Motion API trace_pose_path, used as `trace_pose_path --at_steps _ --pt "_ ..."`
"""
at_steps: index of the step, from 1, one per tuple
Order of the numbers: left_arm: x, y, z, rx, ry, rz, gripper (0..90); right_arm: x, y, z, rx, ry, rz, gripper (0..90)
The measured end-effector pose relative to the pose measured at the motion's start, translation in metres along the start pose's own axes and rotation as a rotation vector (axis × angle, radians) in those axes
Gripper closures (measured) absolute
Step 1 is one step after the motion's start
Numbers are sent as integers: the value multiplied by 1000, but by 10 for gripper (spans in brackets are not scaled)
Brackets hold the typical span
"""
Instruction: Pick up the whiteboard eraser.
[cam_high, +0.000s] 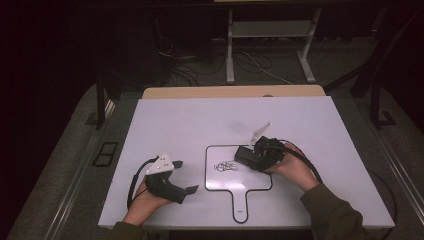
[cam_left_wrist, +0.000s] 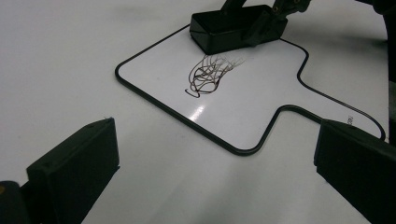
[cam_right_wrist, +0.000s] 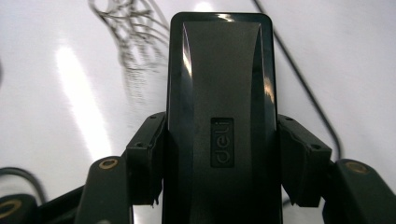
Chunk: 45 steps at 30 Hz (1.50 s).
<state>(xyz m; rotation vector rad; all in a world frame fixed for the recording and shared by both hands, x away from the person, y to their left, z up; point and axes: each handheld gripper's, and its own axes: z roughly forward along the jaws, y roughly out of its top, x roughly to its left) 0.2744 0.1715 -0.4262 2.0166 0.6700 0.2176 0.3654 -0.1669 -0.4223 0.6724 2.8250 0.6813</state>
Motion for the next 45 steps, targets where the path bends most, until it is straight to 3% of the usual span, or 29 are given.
trace_pose_path --at_steps 5,10,17,28,35,45 --pt "0 0 0 0 0 1 0 14 5 2 -2 36 -23 386" --pt "0 0 -1 0 0 2 0 22 10 3 9 43 -53 385" --pt "0 1 0 0 1 3 0 20 15 6 9 65 -46 385" --pt "0 1 -1 -3 0 1 0 8 44 22 13 81 -29 385" --pt "0 1 -1 -6 -1 0 0 8 63 31 9 97 -20 385" --pt "0 1 -1 -3 0 4 0 22 52 23 35 101 -73 385"
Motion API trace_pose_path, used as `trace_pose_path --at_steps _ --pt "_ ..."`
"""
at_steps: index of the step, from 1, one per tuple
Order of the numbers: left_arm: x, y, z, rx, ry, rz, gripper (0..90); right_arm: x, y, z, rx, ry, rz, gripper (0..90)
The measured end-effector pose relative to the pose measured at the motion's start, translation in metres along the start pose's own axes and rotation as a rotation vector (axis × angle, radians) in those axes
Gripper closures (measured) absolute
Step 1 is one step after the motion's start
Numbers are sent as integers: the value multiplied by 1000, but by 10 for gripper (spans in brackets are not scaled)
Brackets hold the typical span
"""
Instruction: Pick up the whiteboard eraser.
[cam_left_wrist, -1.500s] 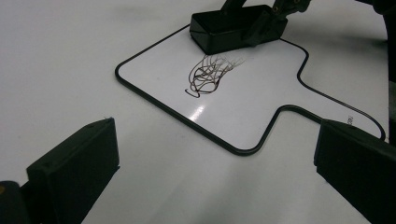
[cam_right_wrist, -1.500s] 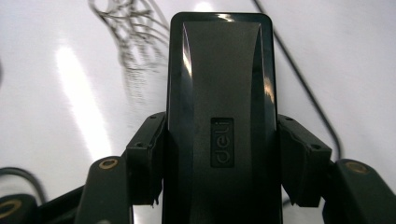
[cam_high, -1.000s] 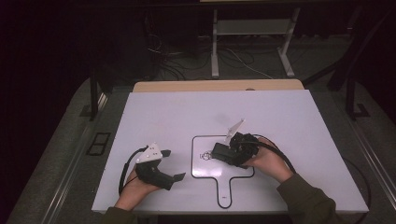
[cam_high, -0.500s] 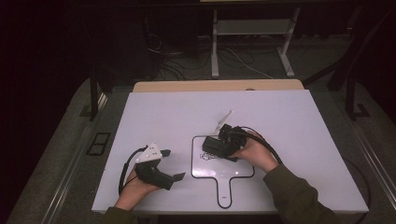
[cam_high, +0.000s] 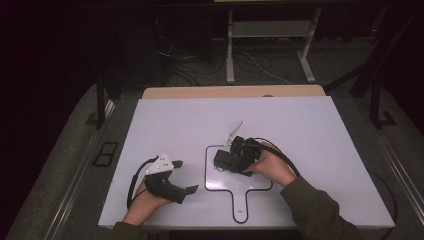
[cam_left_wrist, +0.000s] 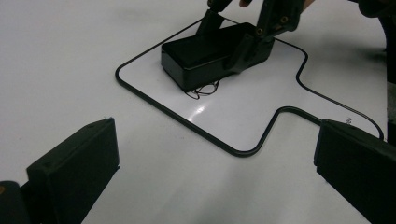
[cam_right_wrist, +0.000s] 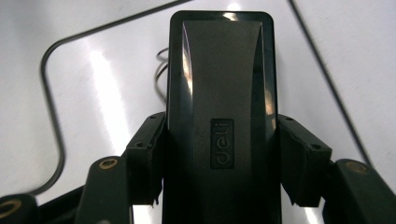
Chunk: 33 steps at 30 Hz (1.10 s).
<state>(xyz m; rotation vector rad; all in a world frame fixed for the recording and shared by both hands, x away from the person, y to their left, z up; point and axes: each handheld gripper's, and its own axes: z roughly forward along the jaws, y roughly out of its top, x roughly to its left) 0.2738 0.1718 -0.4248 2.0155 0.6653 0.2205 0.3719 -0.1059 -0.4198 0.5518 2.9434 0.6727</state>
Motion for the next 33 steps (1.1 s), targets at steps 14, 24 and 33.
trace_pose_path --at_steps 14,24,33 --pt "0 1 0 -2 1 -1 0 6 9 4 12 10 -20 385" --pt "0 0 0 -2 -1 -1 0 1 35 16 7 10 -6 385" --pt "1 0 0 -2 -1 0 0 7 35 15 18 3 -28 385"
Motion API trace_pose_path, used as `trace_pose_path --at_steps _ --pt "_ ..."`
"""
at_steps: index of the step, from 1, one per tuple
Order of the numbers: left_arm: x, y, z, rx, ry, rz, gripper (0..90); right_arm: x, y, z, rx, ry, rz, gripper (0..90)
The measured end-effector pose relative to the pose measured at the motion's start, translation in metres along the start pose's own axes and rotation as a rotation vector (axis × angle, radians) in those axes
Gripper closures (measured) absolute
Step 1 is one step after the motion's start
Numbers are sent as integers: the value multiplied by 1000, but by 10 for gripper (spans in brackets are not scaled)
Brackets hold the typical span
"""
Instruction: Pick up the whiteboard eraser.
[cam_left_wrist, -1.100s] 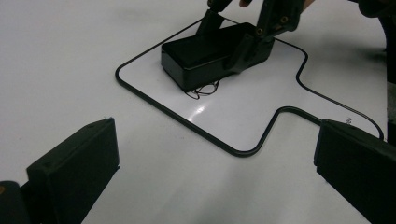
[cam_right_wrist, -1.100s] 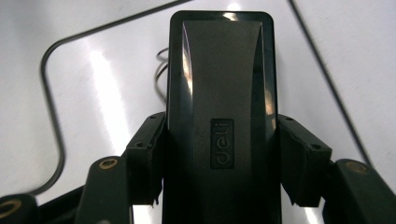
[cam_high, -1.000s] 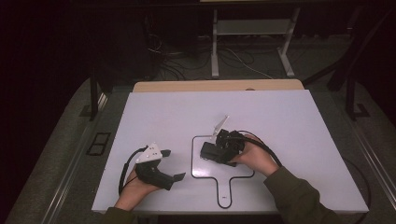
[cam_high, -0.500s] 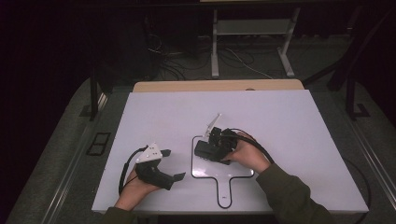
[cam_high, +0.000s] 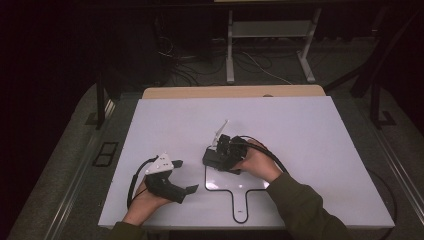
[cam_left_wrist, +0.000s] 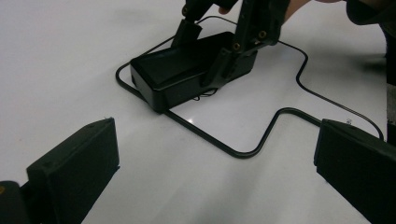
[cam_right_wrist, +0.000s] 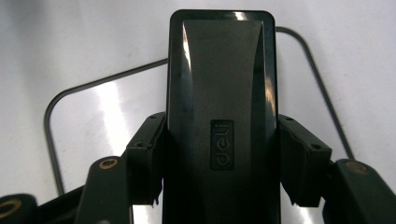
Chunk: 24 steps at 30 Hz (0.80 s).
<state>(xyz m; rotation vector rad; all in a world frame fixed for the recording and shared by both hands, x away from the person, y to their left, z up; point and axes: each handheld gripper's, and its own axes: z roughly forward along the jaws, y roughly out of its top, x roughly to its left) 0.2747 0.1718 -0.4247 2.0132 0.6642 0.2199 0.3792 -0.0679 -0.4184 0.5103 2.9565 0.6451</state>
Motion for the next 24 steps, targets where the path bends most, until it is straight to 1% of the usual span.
trace_pose_path --at_steps 1,5,6,9,12,18,19,20,21,22,23,24 --pt "0 0 0 0 1 0 0 4 -3 -1 -2 3 -9 385" --pt "-1 0 -1 -5 2 -3 0 12 -11 -5 3 9 -31 385" --pt "0 0 -1 -4 2 -2 0 12 -11 -5 3 9 -31 385" --pt "-1 0 -1 -3 2 -2 0 21 -22 -11 12 13 -58 385" --pt "-1 0 0 -3 3 -2 0 26 -27 -13 14 18 -64 385" --pt "-2 1 0 -6 2 1 0 19 -22 -10 2 13 -50 385" --pt "-1 1 0 -5 2 1 0 16 -19 -9 -2 11 -45 385" --pt "-1 0 0 -4 2 -1 0 11 -13 -6 -3 13 -27 385" --pt "-1 0 0 -4 2 -3 0 11 -13 -6 -3 13 -27 385" --pt "0 1 0 -1 2 2 0 4 -7 -3 1 8 -13 385" --pt "-1 0 0 -3 1 0 0 4 -7 -3 1 8 -13 385" --pt "-1 0 0 -3 1 0 0 0 -4 -2 2 5 -9 385"
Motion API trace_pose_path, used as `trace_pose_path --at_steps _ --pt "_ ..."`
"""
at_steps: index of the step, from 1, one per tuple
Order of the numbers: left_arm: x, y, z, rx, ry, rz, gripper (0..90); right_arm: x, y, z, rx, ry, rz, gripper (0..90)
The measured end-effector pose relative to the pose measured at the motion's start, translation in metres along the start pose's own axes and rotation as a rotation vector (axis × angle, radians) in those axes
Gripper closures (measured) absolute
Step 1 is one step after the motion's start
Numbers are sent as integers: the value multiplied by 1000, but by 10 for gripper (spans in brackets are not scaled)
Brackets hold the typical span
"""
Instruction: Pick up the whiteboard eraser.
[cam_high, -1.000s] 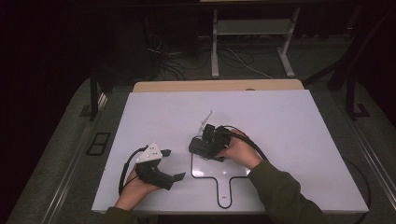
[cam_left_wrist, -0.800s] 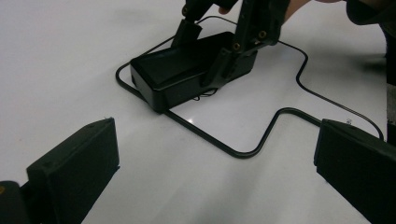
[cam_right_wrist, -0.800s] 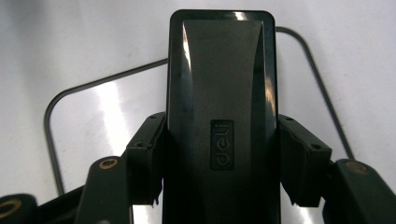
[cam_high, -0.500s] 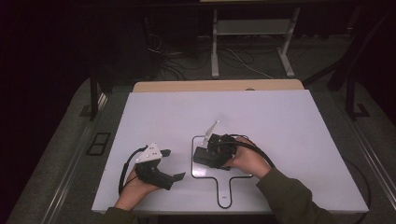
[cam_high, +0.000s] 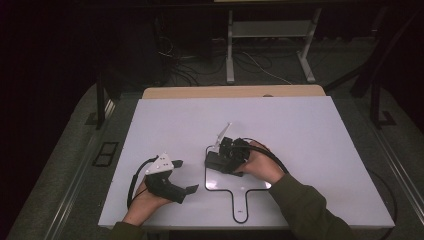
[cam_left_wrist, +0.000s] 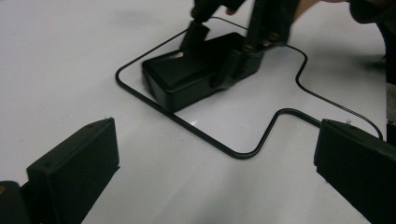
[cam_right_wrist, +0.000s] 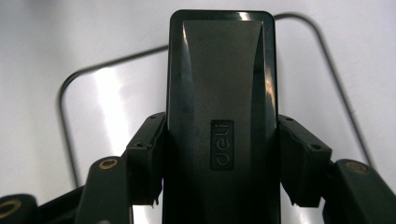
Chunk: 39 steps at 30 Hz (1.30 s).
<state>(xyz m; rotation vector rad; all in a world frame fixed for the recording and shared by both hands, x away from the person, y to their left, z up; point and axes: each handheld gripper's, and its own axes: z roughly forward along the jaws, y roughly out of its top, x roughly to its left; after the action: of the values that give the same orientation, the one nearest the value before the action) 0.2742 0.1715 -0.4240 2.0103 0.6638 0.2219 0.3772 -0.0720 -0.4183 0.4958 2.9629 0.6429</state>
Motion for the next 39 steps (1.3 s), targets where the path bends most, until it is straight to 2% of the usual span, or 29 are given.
trace_pose_path --at_steps 5,10,13,19,23,28,30,33,37,38,39 --pt "0 0 0 1 0 0 0 -19 10 5 -2 -9 43 385" --pt "0 0 0 1 -2 -1 0 -23 9 5 -10 -13 55 385" --pt "0 0 0 1 -1 -1 0 -15 6 3 -3 -23 33 385" --pt "0 0 0 -1 0 2 0 -1 -1 0 -1 -15 -1 385" --pt "0 0 0 -1 0 3 0 14 -10 -4 -1 -3 -49 385" --pt "-1 0 1 0 -2 2 0 22 -13 -6 12 -1 -61 385" --pt "-1 0 1 3 -2 3 0 18 -11 -5 6 7 -61 385" --pt "-1 0 0 -1 0 2 0 12 -5 -2 -3 10 -35 385" --pt "0 0 0 0 -2 2 0 1 5 2 8 -2 -12 386" --pt "0 0 0 1 -2 3 0 -7 10 4 10 -8 -2 386" --pt "-1 0 0 1 -2 3 0 -7 10 4 10 -8 -2 386"
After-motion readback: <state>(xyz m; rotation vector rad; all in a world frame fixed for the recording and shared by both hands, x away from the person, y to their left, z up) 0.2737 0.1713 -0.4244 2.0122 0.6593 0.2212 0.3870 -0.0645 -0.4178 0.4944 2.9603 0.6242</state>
